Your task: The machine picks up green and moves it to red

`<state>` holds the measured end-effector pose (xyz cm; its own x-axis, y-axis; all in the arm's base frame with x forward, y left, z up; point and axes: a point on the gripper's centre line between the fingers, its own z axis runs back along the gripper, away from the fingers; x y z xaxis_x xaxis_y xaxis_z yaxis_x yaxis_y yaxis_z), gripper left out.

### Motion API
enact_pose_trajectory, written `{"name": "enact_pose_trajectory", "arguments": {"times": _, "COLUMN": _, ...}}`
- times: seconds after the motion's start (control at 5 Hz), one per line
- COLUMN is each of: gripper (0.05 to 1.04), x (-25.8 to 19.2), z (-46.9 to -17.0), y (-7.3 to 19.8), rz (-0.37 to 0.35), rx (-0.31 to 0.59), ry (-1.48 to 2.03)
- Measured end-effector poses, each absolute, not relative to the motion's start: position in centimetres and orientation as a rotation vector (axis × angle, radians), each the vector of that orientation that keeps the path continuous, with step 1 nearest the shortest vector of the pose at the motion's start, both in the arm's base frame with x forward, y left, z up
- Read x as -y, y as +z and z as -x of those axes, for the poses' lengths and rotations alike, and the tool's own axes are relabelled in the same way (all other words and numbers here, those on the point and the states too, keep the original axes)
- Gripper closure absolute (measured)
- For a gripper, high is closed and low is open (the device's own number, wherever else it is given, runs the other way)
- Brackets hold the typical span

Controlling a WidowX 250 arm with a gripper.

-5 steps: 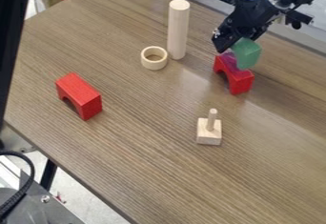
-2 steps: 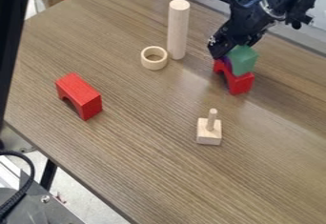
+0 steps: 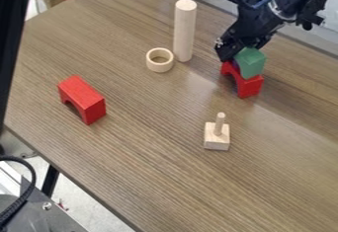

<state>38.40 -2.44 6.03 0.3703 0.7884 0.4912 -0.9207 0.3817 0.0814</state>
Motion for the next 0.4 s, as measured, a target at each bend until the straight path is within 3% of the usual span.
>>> {"name": "enact_pose_trajectory", "arguments": {"times": 0.2, "gripper": 0.471, "x": 2.6, "z": -38.54, "y": 5.93, "rz": -0.365, "rx": 0.417, "ry": 1.115}}
{"name": "enact_pose_trajectory", "arguments": {"times": 0.4, "gripper": 0.401, "x": 2.58, "z": -38.33, "y": 5.98, "rz": -0.358, "rx": 0.424, "ry": 1.108}}
